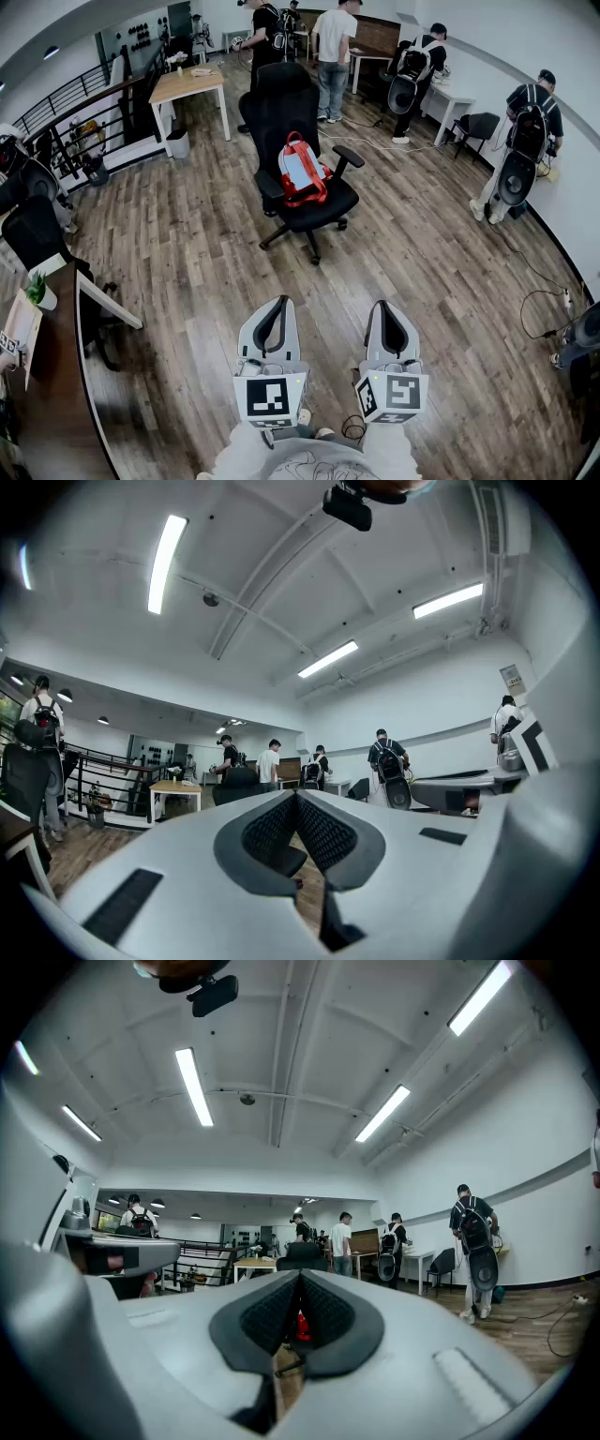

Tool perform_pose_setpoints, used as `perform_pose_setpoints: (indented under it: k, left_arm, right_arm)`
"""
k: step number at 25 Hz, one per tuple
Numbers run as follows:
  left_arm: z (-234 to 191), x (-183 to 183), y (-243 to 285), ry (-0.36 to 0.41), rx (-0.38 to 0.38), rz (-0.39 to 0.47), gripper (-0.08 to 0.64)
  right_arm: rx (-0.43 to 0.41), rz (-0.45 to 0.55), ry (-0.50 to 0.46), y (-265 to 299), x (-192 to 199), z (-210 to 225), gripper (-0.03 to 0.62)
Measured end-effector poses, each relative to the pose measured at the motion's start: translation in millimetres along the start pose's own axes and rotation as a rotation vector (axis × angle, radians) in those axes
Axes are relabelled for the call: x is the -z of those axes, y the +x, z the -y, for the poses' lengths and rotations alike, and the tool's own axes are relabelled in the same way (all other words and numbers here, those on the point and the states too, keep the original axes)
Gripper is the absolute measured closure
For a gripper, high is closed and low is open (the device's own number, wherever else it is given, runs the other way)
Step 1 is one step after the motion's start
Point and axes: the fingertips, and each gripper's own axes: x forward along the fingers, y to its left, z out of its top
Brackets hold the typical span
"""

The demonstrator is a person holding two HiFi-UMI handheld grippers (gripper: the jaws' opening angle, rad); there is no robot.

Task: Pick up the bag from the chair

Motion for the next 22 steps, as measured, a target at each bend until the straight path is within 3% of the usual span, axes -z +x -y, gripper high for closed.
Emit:
perform_pose_setpoints:
  k: [22]
  left_arm:
    - [-41.4, 15.4, 37.0, 0.007, -0.009, -0.020, 0.554]
  right_arm:
    - [-0.004, -0.022, -0.018, 49.7, 19.5, -17.4, 0.585]
